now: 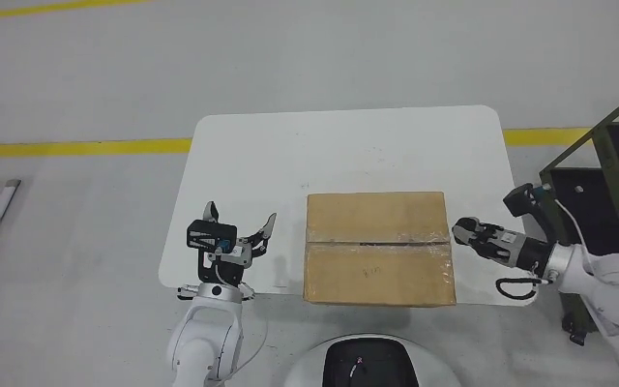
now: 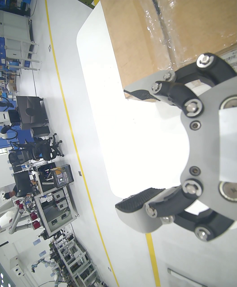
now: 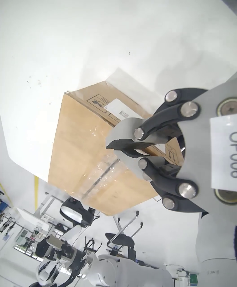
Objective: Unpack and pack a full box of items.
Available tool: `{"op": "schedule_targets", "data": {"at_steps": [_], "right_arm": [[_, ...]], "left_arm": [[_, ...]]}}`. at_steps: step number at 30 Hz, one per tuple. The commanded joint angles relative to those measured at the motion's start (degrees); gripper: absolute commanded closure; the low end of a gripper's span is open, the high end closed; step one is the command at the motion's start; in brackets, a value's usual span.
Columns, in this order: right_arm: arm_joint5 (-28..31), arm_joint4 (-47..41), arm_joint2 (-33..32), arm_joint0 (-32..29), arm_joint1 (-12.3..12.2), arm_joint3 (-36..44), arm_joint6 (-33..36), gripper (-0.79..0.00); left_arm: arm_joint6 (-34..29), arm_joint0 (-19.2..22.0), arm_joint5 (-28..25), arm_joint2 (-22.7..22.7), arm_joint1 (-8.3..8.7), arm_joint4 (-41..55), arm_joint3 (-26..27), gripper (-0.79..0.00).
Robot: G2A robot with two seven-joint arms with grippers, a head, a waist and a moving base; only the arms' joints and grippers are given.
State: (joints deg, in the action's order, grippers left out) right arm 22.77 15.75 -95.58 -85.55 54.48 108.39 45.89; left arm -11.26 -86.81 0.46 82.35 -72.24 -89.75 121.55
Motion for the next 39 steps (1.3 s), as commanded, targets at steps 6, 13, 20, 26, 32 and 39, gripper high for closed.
{"op": "schedule_targets", "data": {"at_steps": [6,13,20,26,32,39], "right_arm": [[-0.3,4.1,2.2,1.8,-0.1,-0.5,0.3,-0.243],[-1.4,7.5,4.2,2.1,-0.1,0.2,-1.1,-0.271],[-1.2,7.1,5.3,2.9,-0.2,0.6,-0.3,-0.271],[-0.9,3.4,4.8,3.2,-0.4,1.4,1.6,-0.268],[-0.3,1.6,3.0,3.2,-0.8,2.1,3.8,-0.256],[-0.4,1.3,2.0,2.8,-1.0,2.8,3.0,-0.292]], "left_arm": [[0.0,0.0,0.0,0.0,0.0,0.0,0.0,-0.785],[0.0,0.0,0.0,0.0,0.0,0.0,0.0,-0.785],[0.0,0.0,0.0,0.0,0.0,0.0,0.0,-0.785],[0.0,0.0,0.0,0.0,0.0,0.0,0.0,-0.785],[0.0,0.0,0.0,0.0,0.0,0.0,0.0,-0.785],[0.0,0.0,0.0,0.0,0.0,0.0,0.0,-0.785]]}}
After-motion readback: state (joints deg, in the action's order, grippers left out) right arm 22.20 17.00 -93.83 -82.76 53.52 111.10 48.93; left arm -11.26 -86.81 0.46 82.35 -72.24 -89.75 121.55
